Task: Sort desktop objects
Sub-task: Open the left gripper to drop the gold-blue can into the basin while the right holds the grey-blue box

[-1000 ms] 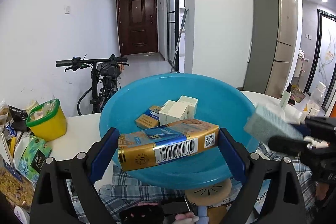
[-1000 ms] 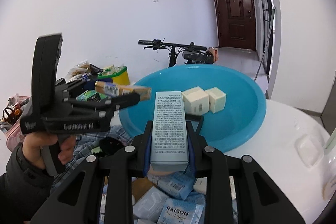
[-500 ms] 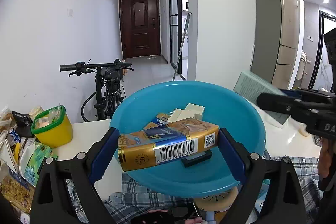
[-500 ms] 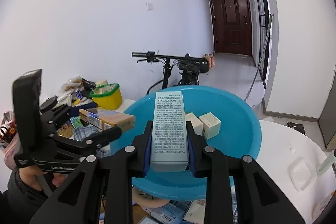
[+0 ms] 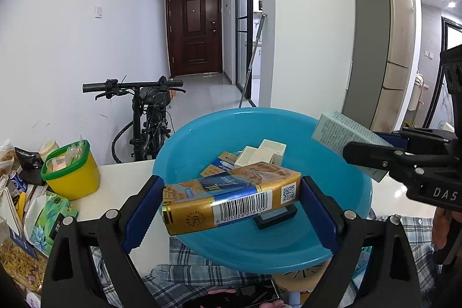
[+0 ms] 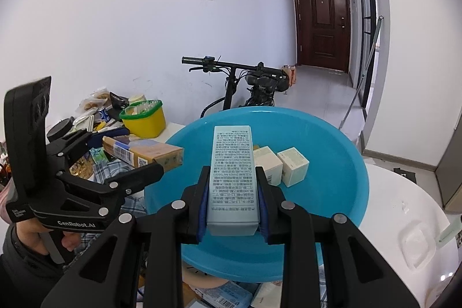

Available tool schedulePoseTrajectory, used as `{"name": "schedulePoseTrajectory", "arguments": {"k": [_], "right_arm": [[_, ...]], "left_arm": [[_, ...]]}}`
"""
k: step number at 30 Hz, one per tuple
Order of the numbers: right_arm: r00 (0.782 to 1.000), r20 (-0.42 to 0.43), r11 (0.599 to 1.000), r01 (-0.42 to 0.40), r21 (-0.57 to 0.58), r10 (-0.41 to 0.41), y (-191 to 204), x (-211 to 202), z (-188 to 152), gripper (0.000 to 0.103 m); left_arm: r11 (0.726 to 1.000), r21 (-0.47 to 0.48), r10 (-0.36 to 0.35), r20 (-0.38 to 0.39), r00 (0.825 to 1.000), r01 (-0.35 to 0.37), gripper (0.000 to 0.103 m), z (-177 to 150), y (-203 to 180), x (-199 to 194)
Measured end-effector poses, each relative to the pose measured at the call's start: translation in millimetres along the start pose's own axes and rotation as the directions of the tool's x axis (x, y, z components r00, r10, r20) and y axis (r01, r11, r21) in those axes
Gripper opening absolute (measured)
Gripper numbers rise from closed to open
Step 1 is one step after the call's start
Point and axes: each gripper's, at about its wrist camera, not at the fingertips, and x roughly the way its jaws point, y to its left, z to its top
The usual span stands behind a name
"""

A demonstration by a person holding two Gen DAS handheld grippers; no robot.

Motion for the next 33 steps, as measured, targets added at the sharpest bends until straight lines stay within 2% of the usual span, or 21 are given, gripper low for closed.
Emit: {"name": "schedulePoseTrajectory", "arguments": {"k": [33], "right_arm": [[1.0,-0.014,1.0,-0.002,0.005,0.003,-4.3,3.7,-1.7,0.027]], "left_arm": [[1.0,0.004,0.001,-0.002,1.0,-0.001,0.095,-0.9,-1.6,1.4]]}}
